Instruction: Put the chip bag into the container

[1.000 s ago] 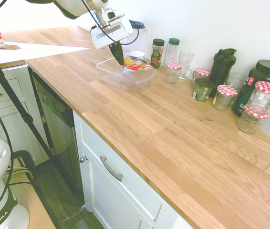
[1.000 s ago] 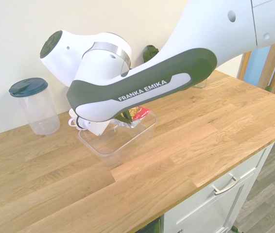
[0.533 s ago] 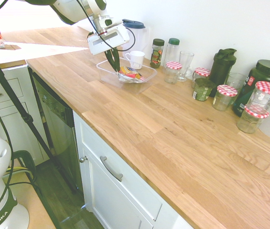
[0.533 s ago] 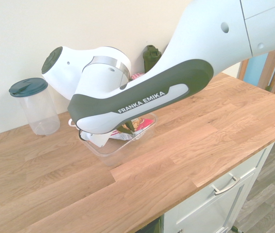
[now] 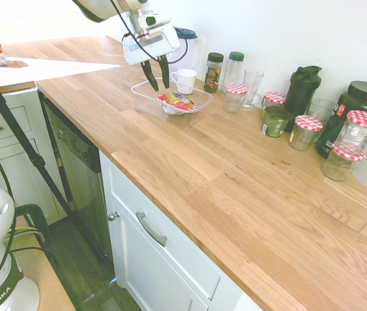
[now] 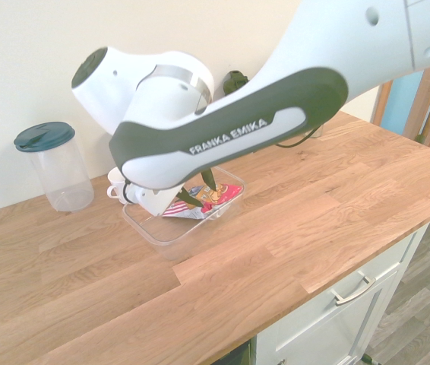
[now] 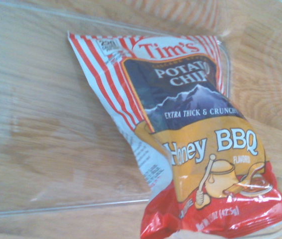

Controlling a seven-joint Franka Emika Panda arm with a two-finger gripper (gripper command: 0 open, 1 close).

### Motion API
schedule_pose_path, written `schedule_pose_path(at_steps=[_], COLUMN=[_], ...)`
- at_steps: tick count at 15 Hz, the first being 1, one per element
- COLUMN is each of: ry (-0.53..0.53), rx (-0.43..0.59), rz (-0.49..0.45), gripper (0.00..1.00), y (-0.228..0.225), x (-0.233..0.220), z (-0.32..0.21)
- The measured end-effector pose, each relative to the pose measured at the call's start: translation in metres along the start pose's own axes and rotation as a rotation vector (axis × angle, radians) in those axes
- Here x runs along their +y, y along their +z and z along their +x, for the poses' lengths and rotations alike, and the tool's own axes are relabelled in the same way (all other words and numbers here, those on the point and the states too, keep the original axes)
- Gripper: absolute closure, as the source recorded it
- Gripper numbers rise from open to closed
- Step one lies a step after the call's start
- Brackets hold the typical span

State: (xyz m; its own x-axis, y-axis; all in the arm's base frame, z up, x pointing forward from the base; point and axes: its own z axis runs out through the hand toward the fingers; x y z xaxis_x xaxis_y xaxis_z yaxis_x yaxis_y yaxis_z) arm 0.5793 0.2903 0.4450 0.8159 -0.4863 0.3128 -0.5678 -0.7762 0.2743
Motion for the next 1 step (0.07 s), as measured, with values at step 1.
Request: schedule_pose_path(at_steps=[1], ry=[0.009], rx=[-0.03], rz=[0.042], gripper=[0.0], y=[-0.0142], x=[0.0088], z=[0.0064])
